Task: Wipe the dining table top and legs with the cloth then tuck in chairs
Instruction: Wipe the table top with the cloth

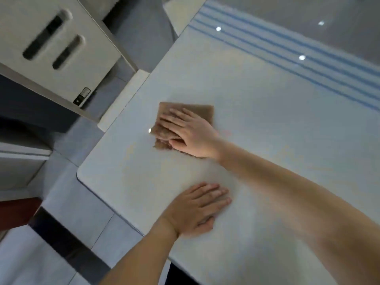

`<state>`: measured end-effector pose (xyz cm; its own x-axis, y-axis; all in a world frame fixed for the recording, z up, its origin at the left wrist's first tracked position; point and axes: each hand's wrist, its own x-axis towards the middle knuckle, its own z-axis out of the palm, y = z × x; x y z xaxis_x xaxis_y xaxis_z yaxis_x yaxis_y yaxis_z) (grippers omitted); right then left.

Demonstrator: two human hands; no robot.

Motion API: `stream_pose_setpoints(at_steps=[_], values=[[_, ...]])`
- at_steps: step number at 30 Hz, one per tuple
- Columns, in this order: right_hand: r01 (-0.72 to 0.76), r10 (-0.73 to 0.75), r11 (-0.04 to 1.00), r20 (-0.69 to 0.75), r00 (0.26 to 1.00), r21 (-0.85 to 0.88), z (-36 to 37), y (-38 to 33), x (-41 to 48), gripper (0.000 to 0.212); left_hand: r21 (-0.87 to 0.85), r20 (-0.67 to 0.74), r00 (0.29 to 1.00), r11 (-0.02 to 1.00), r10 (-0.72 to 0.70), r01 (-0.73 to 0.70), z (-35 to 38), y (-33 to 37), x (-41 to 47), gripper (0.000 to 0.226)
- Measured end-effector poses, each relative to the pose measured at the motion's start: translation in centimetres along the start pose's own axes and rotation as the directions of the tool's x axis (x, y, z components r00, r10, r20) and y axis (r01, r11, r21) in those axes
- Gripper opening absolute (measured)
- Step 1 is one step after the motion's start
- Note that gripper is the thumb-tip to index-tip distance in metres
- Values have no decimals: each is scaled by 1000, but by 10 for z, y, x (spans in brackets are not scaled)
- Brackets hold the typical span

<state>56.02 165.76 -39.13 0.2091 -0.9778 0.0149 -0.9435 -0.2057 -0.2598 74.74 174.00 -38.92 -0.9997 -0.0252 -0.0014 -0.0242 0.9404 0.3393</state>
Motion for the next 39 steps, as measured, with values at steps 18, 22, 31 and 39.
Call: stream_pose_setpoints(at_steps=[18,22,31,39], values=[[-484,486,874,76,871,-46,17,-156,-341,76,10,29,1000,1000,-9,9,-3,-1,2,56],[-210,213,977,189,959,-32,8,-122,-411,72,-5,7,1000,1000,-8,8,-1,2,1,56],[-969,979,64,-205,14,238,-33,62,-289,70,35,47,999,999,-14,12,-2,1,2,55],[-527,527,850,35,849,-4,23,-185,-399,69,41,80,996,999,-26,23,-5,4,1,55]])
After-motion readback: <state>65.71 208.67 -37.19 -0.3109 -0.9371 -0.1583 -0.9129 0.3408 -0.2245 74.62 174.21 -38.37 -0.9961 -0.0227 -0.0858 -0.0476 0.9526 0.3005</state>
